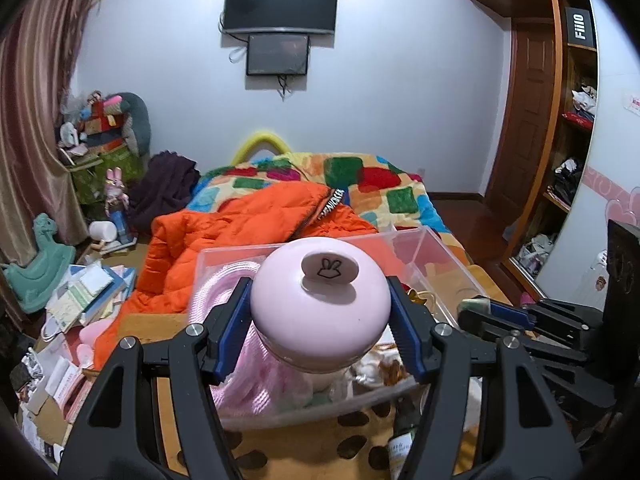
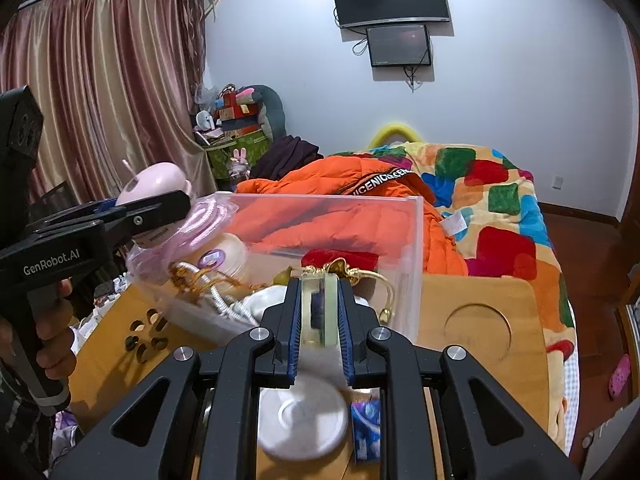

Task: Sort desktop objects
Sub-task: 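Carry the pink container with the left tool while the right tool grips and lifts the beige box, then open the left tool over the box while the right tool releases the beige box inside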

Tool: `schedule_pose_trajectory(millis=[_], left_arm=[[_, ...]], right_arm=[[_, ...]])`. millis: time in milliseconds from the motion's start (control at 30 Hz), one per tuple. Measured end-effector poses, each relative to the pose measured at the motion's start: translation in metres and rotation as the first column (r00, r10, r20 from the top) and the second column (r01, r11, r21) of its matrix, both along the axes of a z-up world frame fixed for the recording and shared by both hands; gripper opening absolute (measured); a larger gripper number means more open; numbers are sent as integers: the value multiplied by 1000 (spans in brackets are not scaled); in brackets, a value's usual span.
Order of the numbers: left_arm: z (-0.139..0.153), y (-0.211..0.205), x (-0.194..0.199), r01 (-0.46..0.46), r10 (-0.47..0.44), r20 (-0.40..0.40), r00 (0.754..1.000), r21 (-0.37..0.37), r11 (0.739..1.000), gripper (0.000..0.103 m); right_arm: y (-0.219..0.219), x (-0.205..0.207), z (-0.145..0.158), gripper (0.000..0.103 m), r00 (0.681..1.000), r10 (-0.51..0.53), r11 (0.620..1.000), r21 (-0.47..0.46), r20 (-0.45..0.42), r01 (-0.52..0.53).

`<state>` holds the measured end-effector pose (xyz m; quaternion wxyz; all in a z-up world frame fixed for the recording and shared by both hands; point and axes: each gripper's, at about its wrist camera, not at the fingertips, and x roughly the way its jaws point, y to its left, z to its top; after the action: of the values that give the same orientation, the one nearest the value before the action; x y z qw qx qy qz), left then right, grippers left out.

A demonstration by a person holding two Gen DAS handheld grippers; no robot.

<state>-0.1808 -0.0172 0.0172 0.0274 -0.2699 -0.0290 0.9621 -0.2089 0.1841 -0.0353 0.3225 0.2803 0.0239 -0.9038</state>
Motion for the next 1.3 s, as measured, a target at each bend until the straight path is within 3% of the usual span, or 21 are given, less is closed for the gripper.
schedule_pose_trajectory(millis=[367,733,1000,1300], left_arm=[[-9,20,-44,91,-92,83,992,15,996,64],[-30,35,-61,122,-119,159,980,-9,993,64],[-20,40,-52,127,-121,120,985,-43,991,64],[-3,41,-29,127,-124,83,989,-33,991,64]], right_arm=[[-12,-28,-10,15,1000,14,1000,27,22,-15],[-18,-32,-13,15,1000,16,995,103,8,-17],[-5,-24,-8,28,1000,-10,995,97,-8,11],[20,-3,1,29,998,-55,994,96,-24,57]])
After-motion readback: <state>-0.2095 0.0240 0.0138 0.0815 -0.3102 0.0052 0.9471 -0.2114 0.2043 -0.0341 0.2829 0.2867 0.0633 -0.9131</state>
